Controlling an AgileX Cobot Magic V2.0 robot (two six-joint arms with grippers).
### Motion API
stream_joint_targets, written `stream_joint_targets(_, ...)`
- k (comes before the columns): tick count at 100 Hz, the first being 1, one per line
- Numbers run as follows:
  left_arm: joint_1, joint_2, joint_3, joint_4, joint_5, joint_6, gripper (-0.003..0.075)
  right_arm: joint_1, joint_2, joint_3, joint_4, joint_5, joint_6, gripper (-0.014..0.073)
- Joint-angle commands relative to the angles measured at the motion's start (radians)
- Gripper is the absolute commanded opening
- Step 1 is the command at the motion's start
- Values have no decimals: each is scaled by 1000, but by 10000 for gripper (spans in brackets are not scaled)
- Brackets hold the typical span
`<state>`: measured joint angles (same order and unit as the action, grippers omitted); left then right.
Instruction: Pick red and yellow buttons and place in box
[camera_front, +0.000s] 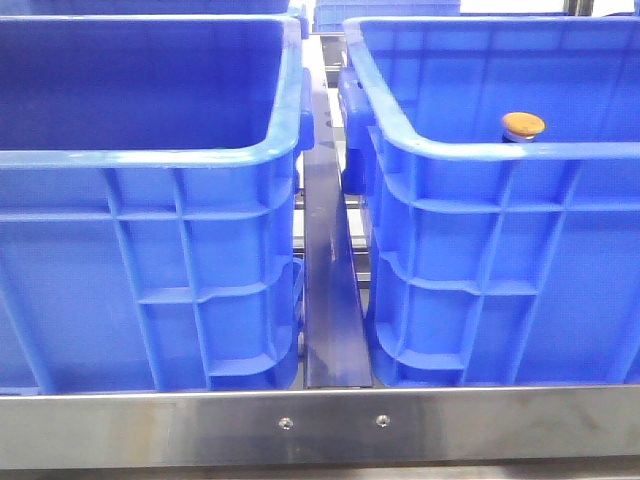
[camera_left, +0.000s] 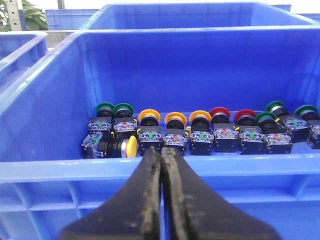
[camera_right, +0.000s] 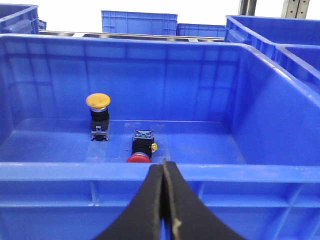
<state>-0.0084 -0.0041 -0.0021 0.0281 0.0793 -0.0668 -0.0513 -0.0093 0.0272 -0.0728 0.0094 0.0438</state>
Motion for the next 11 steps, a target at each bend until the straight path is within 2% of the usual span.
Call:
stream_joint_targets(1,-3,-35,46,0,-86,-10,-19,-4,-27,-19,0,-73,3,-67)
stream_joint_targets(11,-3,-35,46,0,-86,-10,-19,-4,-27,-19,0,-73,3,-67)
